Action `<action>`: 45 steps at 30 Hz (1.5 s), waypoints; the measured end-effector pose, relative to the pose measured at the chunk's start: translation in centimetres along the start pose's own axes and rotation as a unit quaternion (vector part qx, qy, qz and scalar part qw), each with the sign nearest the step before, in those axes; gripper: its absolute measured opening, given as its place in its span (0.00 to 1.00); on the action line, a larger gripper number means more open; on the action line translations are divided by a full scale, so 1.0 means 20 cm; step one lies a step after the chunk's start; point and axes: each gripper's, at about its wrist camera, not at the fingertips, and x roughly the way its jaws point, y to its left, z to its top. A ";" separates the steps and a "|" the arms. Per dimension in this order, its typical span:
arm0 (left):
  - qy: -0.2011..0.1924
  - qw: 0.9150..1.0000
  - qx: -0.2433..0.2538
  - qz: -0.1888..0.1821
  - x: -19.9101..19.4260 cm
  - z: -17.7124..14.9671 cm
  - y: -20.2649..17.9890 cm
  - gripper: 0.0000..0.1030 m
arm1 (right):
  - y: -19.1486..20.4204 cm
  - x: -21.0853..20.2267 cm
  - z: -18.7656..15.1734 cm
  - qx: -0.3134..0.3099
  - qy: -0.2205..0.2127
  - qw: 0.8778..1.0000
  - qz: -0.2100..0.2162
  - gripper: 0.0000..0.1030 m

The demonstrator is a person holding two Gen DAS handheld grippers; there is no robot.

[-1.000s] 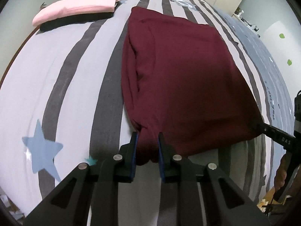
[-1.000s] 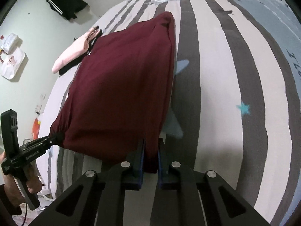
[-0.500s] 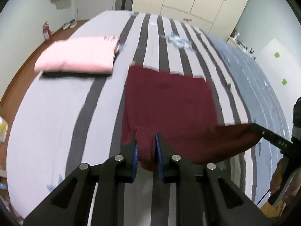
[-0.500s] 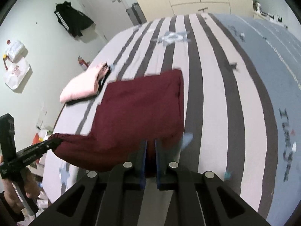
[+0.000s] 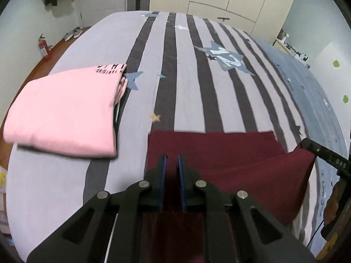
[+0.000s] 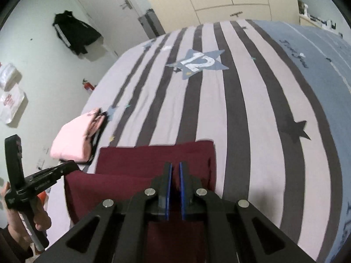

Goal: Fold clothes

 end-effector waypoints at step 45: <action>-0.016 0.995 0.010 -0.094 0.03 -0.08 0.09 0.16 | -0.13 0.24 -0.02 -0.020 -0.017 0.999 0.036 0.10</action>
